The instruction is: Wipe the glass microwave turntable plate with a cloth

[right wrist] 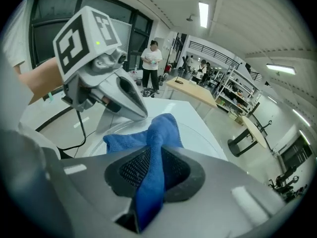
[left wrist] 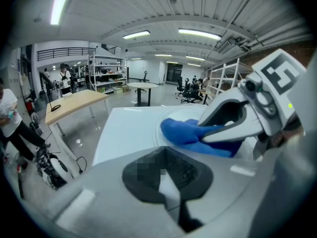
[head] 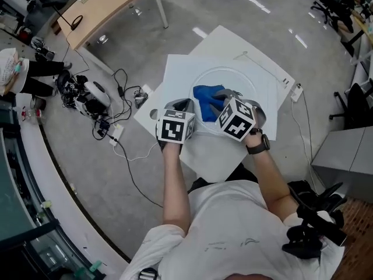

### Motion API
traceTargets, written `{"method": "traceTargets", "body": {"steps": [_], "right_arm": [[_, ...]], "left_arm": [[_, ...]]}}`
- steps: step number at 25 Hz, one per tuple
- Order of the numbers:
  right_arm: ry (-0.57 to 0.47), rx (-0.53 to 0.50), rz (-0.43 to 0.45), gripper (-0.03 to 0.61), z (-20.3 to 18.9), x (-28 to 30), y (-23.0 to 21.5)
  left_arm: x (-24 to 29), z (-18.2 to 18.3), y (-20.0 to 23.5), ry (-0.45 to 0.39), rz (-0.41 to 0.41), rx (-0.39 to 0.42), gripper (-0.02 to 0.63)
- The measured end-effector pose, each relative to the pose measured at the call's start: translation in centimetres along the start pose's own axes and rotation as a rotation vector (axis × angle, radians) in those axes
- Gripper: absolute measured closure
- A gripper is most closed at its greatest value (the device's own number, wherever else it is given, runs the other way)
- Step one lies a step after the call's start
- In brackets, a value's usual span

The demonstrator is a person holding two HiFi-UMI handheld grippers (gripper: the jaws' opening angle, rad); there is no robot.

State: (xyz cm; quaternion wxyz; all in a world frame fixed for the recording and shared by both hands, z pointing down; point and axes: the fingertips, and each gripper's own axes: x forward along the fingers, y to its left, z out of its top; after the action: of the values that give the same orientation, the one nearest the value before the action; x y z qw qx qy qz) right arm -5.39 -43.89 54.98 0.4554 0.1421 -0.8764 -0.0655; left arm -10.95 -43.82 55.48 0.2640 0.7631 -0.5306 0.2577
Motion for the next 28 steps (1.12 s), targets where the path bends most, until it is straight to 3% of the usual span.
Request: {"method": "traceTargets", "body": {"steps": [4, 7, 15, 23, 28], "right_arm": [[-0.032, 0.027, -0.023, 0.506, 0.7, 1.6, -2.7], [-0.035, 0.049, -0.090, 0.506, 0.3, 2.0, -5.3], [0.031, 0.168, -0.231, 0.506, -5.2, -1.2, -9.8], [0.134, 0.191, -0.241, 0.506, -9.9, -6.2, -6.0], [0.145, 0.160, -0.231, 0.512, -9.7, -7.3, -1.9]], "left_arm": [[0.1, -0.2, 0.0, 0.007, 0.006, -0.007, 0.612], [0.1, -0.1, 0.3, 0.006, 0.011, -0.005, 0.614], [0.2, -0.5, 1.1, -0.004, 0.043, 0.031, 0.614], [0.1, -0.4, 1.1, -0.003, 0.045, 0.063, 0.614], [0.2, -0.3, 0.9, -0.013, 0.039, 0.064, 0.614]]}}
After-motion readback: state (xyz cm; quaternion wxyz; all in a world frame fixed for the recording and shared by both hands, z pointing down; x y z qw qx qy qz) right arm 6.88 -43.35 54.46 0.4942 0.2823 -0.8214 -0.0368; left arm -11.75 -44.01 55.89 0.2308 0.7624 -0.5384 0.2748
